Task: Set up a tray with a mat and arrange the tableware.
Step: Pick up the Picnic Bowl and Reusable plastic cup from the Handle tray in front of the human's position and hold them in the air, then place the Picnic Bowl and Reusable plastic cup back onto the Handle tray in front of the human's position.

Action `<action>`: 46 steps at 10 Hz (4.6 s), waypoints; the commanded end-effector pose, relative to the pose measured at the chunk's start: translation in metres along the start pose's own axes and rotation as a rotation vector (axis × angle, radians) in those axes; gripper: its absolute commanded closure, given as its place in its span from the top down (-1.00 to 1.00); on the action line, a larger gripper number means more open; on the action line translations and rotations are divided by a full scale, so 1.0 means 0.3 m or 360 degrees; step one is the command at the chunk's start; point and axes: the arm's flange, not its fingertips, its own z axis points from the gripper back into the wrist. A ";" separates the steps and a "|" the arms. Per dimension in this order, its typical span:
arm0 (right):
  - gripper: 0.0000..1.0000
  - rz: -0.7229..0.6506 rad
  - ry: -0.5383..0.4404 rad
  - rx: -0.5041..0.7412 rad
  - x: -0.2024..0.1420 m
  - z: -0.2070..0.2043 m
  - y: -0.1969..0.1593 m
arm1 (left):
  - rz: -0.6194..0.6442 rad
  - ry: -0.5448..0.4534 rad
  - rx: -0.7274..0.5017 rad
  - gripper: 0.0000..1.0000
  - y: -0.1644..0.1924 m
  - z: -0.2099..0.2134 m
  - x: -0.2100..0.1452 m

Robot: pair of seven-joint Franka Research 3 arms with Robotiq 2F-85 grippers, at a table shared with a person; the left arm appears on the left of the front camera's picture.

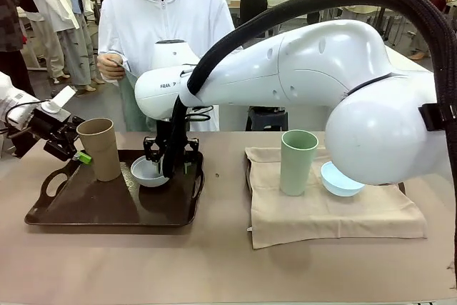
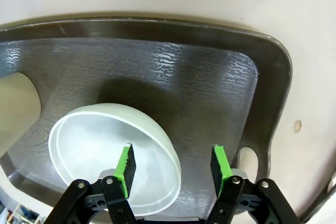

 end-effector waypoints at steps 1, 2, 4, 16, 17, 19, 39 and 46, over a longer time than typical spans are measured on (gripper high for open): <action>0.50 -0.0008 -0.0066 -0.0040 0.029 0.010 0.027 | -0.0073 -0.0029 0.0042 1.00 -0.010 -0.034 0.010; 0.50 -0.0008 -0.0067 -0.0040 0.029 0.009 0.030 | -0.0080 -0.0043 0.0032 1.00 -0.011 -0.049 0.020; 0.50 -0.0014 -0.0070 -0.0041 0.035 0.006 0.031 | -0.0086 -0.0046 -0.0016 1.00 -0.005 -0.084 0.032; -1.00 -0.0010 -0.0081 -0.0031 0.033 0.010 -0.018 | -0.0052 0.0024 -0.0060 -0.47 0.000 -0.123 0.043; -1.00 -0.0018 -0.0080 -0.0026 0.033 0.013 -0.028 | -0.0046 0.0028 -0.0061 -1.00 -0.002 -0.120 0.045; -1.00 -0.0024 -0.0039 -0.0024 0.023 0.027 -0.043 | -0.0099 0.0093 -0.0095 -1.00 -0.026 -0.103 0.073; -1.00 0.0037 -0.0241 0.0103 -0.323 0.710 0.040 | -0.0234 0.0213 0.0218 -1.00 -0.371 0.386 0.689; -1.00 0.0037 -0.0241 0.0103 -0.323 0.710 0.040 | -0.0234 0.0213 0.0218 -1.00 -0.371 0.386 0.689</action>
